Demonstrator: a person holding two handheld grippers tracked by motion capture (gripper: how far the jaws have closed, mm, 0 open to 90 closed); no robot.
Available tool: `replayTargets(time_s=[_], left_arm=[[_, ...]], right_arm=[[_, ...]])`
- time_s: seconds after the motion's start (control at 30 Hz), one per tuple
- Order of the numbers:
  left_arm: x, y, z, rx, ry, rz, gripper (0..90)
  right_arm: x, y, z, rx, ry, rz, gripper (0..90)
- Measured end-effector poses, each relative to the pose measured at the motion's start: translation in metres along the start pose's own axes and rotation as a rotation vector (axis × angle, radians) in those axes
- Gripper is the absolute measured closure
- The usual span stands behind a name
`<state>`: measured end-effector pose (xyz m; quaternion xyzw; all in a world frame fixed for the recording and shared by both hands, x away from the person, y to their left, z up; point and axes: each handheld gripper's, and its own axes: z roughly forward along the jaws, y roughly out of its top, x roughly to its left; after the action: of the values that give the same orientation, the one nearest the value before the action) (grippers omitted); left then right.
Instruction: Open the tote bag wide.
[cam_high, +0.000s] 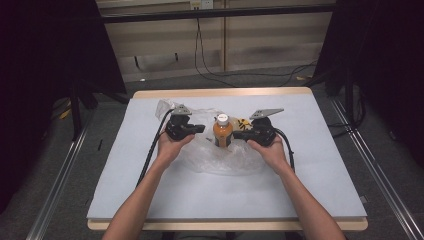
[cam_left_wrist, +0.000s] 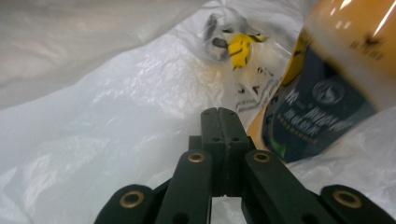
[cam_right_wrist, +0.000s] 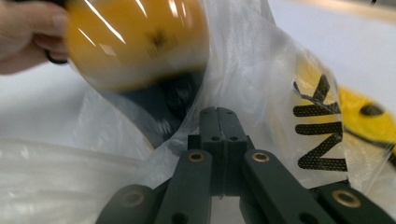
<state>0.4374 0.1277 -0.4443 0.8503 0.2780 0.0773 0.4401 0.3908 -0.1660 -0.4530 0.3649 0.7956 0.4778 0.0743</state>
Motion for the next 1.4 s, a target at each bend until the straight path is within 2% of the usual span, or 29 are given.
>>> replayTargets(time_s=[0.1, 0.17, 0.2, 0.37, 0.43, 0.5, 0.53, 0.6, 0.63, 0.7, 0.77, 0.87, 0.9, 1.0, 1.13, 1.27, 1.37, 1.4], left_arm=[[0.003, -0.014, 0.007, 0.072, -0.006, -0.008, 90.0], [0.006, -0.022, 0.007, 0.077, 0.002, -0.024, 90.0], [0.009, -0.027, 0.006, 0.060, -0.006, -0.050, 90.0], [0.020, -0.045, -0.001, 0.097, 0.022, -0.056, 90.0], [0.024, -0.051, -0.004, 0.098, 0.027, -0.072, 90.0], [0.026, -0.055, -0.006, 0.090, 0.028, -0.082, 90.0], [0.025, -0.056, -0.009, 0.101, 0.042, -0.073, 90.0], [0.024, -0.058, -0.012, 0.100, 0.038, -0.064, 90.0], [0.025, -0.060, -0.016, 0.113, 0.037, -0.070, 90.0], [0.027, -0.064, -0.021, 0.108, 0.037, -0.073, 90.0], [0.029, -0.069, -0.027, 0.097, 0.035, -0.087, 90.0], [0.028, -0.072, -0.035, 0.113, 0.036, -0.099, 90.0], [0.026, -0.071, -0.035, 0.111, 0.044, -0.090, 90.0], [0.019, -0.066, -0.038, 0.075, 0.015, -0.072, 90.0], [0.006, -0.056, -0.043, 0.025, -0.005, -0.048, 90.0], [-0.003, -0.054, -0.052, 0.012, -0.007, -0.027, 90.0], [-0.008, -0.053, -0.063, -0.026, -0.025, -0.031, 90.0], [-0.011, -0.052, -0.068, -0.031, -0.034, -0.018, 90.0]], right_arm=[[-0.007, -0.010, 0.011, 0.064, -0.016, 0.005, 90.0], [-0.010, -0.014, 0.015, 0.090, -0.016, 0.013, 90.0], [-0.012, -0.016, 0.017, 0.099, -0.014, 0.016, 90.0], [-0.024, -0.027, 0.017, 0.149, -0.042, 0.031, 90.0], [-0.030, -0.031, 0.014, 0.138, -0.036, 0.051, 90.0], [-0.031, -0.033, 0.010, 0.138, -0.062, 0.029, 90.0], [-0.031, -0.033, 0.008, 0.149, -0.070, 0.024, 90.0], [-0.033, -0.035, 0.002, 0.152, -0.095, 0.011, 90.0], [-0.036, -0.037, -0.002, 0.145, -0.096, 0.022, 90.0], [-0.042, -0.046, -0.015, 0.130, -0.116, 0.030, 90.0], [-0.045, -0.054, -0.025, 0.109, -0.113, 0.041, 90.0], [-0.042, -0.055, -0.029, 0.120, -0.127, 0.021, 90.0], [-0.042, -0.054, -0.029, 0.121, -0.137, 0.026, 90.0], [-0.042, -0.053, -0.028, 0.116, -0.124, 0.030, 90.0], [-0.038, -0.044, -0.032, 0.060, -0.097, 0.036, 90.0], [-0.032, -0.026, -0.046, -0.031, -0.067, 0.023, 90.0], [-0.029, -0.020, -0.050, -0.052, -0.059, 0.018, 90.0], [-0.028, -0.017, -0.052, -0.062, -0.057, 0.015, 90.0]])
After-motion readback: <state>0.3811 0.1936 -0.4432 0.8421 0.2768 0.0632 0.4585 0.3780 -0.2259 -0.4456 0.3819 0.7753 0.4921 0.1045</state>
